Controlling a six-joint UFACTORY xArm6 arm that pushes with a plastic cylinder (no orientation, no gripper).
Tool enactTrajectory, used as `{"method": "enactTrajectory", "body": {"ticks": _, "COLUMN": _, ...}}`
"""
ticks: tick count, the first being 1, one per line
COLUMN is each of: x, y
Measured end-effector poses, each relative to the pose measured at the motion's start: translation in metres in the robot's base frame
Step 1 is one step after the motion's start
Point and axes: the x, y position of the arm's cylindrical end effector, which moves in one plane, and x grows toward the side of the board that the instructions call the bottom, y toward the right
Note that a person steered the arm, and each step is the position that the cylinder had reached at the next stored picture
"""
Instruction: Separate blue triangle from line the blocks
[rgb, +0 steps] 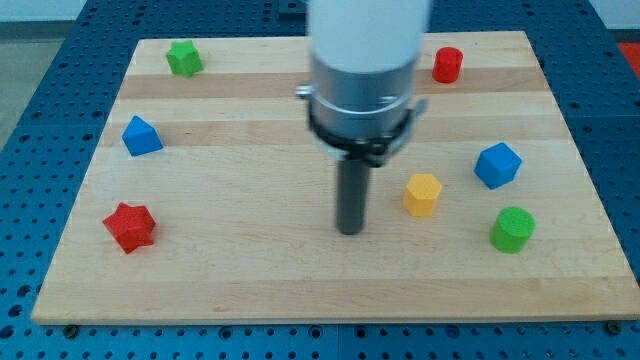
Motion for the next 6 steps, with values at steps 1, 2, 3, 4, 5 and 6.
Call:
{"method": "enactTrajectory", "body": {"ticks": 1, "x": -0.031, "y": 0.036}}
{"method": "enactTrajectory", "body": {"ticks": 2, "x": -0.039, "y": 0.076}}
{"method": "enactTrajectory", "body": {"ticks": 3, "x": -0.039, "y": 0.097}}
{"method": "enactTrajectory", "body": {"ticks": 4, "x": -0.037, "y": 0.090}}
{"method": "enactTrajectory", "body": {"ticks": 5, "x": -0.023, "y": 0.099}}
{"method": "enactTrajectory", "body": {"ticks": 6, "x": -0.023, "y": 0.128}}
